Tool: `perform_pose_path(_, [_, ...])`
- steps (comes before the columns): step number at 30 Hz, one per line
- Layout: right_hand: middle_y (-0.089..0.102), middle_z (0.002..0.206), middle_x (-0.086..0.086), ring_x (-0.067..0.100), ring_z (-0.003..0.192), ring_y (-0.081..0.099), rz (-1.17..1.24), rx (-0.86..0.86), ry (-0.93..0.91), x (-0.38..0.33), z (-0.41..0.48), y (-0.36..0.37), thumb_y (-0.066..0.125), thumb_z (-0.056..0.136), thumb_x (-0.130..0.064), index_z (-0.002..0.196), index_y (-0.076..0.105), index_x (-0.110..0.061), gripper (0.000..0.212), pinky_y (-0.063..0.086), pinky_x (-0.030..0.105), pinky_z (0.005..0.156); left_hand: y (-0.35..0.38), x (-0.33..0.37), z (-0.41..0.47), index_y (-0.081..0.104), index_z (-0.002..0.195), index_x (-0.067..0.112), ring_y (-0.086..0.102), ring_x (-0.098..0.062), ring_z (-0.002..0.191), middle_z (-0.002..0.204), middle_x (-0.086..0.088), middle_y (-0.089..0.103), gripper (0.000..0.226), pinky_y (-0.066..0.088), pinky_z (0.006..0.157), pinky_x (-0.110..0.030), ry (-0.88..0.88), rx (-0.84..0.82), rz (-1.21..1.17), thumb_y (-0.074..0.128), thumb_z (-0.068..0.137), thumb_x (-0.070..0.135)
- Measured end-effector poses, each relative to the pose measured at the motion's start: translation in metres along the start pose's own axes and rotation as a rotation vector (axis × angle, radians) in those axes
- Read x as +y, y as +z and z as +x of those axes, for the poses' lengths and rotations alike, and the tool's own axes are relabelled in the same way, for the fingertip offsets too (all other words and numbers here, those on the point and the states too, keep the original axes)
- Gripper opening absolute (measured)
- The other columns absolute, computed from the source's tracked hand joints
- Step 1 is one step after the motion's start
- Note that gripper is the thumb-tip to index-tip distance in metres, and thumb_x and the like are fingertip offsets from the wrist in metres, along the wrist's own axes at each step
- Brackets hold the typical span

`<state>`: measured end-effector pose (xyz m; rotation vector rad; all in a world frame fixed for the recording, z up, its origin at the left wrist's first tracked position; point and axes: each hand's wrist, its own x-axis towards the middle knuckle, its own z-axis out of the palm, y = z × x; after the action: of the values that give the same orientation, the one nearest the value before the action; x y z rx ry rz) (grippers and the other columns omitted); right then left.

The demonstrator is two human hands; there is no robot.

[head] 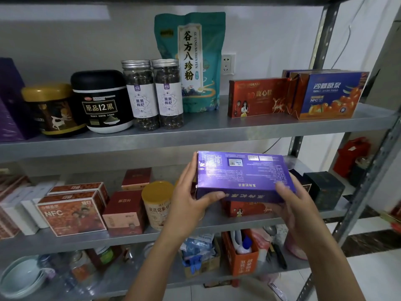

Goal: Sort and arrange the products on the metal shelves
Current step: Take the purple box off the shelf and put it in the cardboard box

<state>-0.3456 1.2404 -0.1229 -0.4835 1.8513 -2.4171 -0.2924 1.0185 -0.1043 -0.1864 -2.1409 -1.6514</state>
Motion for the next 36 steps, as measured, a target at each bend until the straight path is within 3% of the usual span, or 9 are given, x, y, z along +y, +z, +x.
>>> perform_pose_path(3, [0.067,0.121,-0.005,0.014,0.110,0.066,-0.134,-0.008,-0.039,-0.001,-0.005,0.000,0.080,0.055,-0.051,0.138,0.044,-0.033,0.092,0.057,0.021,0.074,0.001,0.003,0.002,0.025,0.143,0.042,0.050,0.004,0.122,0.137,0.016,0.053,0.093,0.048,0.096,-0.019,-0.051,0.018,-0.036,0.074,0.064,0.044])
perform_pose_path(6, [0.055,0.138,-0.005,0.008,0.117,0.060,-0.279,-0.005,-0.132,-0.001,-0.005,0.002,0.084,0.058,-0.049,0.146,0.035,-0.029,0.103,0.056,0.017,0.075,0.002,0.003,0.002,0.043,0.138,0.030,0.064,0.008,0.095,0.098,0.026,0.070,0.075,0.050,0.072,-0.009,-0.088,0.069,-0.081,0.067,0.069,0.047])
perform_pose_path(9, [0.046,0.134,-0.038,-0.008,0.119,0.052,-0.347,-0.032,-0.297,-0.002,-0.003,0.007,0.082,0.070,-0.020,0.149,0.019,-0.034,0.101,0.052,0.011,0.077,0.003,0.004,0.005,0.060,0.119,0.020,0.070,0.000,0.084,0.087,0.021,0.073,0.059,0.052,0.062,-0.012,-0.110,0.091,-0.147,0.061,0.070,0.052])
perform_pose_path(11, [0.045,0.119,-0.050,-0.015,0.113,0.051,-0.403,0.019,-0.374,-0.001,0.000,0.009,0.075,0.069,-0.014,0.146,0.025,-0.025,0.092,0.051,0.007,0.073,0.003,0.006,0.007,0.063,0.105,0.021,0.071,-0.003,0.079,0.083,0.015,0.074,0.053,0.052,0.057,-0.014,-0.135,0.085,-0.174,0.060,0.067,0.057])
perform_pose_path(16, [0.058,0.110,-0.036,-0.004,0.110,0.058,-0.424,0.143,-0.424,-0.006,0.006,0.000,0.076,0.068,-0.022,0.129,0.048,-0.027,0.067,0.054,0.011,0.070,-0.011,0.007,0.012,0.064,0.102,0.034,0.069,-0.004,0.092,0.096,0.016,0.074,0.054,0.054,0.080,-0.025,-0.104,-0.049,0.006,0.059,0.073,0.078])
perform_pose_path(21, [0.064,0.104,-0.019,-0.007,0.100,0.062,-0.434,0.170,-0.353,-0.012,0.012,-0.009,0.076,0.063,-0.031,0.112,0.051,-0.037,0.055,0.052,0.008,0.064,-0.018,0.012,0.011,0.053,0.124,0.048,0.052,0.001,0.123,0.129,0.021,0.059,0.062,0.045,0.100,-0.024,-0.005,-0.110,0.095,0.072,0.068,0.065])
perform_pose_path(23, [0.064,0.102,-0.015,-0.009,0.093,0.063,-0.417,0.160,-0.293,-0.012,0.014,-0.010,0.075,0.062,-0.033,0.110,0.053,-0.035,0.053,0.051,0.008,0.059,-0.021,0.013,0.010,0.044,0.136,0.047,0.048,0.000,0.127,0.131,0.024,0.057,0.077,0.046,0.099,-0.022,0.008,-0.126,0.062,0.079,0.068,0.053])
perform_pose_path(29, [0.070,0.079,-0.024,-0.008,0.075,0.066,-0.356,0.199,-0.219,-0.007,0.016,-0.009,0.077,0.064,-0.024,0.093,0.059,-0.032,0.036,0.050,0.013,0.056,-0.020,0.013,0.012,0.058,0.123,0.033,0.060,-0.005,0.116,0.121,0.016,0.066,0.065,0.050,0.091,-0.020,0.072,-0.046,-0.051,0.083,0.063,0.028])
perform_pose_path(36, [0.072,0.090,-0.022,-0.002,0.084,0.069,-0.288,0.172,-0.120,-0.003,0.008,-0.013,0.074,0.058,-0.041,0.103,0.060,-0.032,0.048,0.053,0.016,0.057,-0.011,0.007,0.013,0.059,0.111,0.037,0.062,0.000,0.105,0.110,0.020,0.069,0.051,0.050,0.078,-0.012,0.026,-0.001,-0.057,0.078,0.064,0.034])
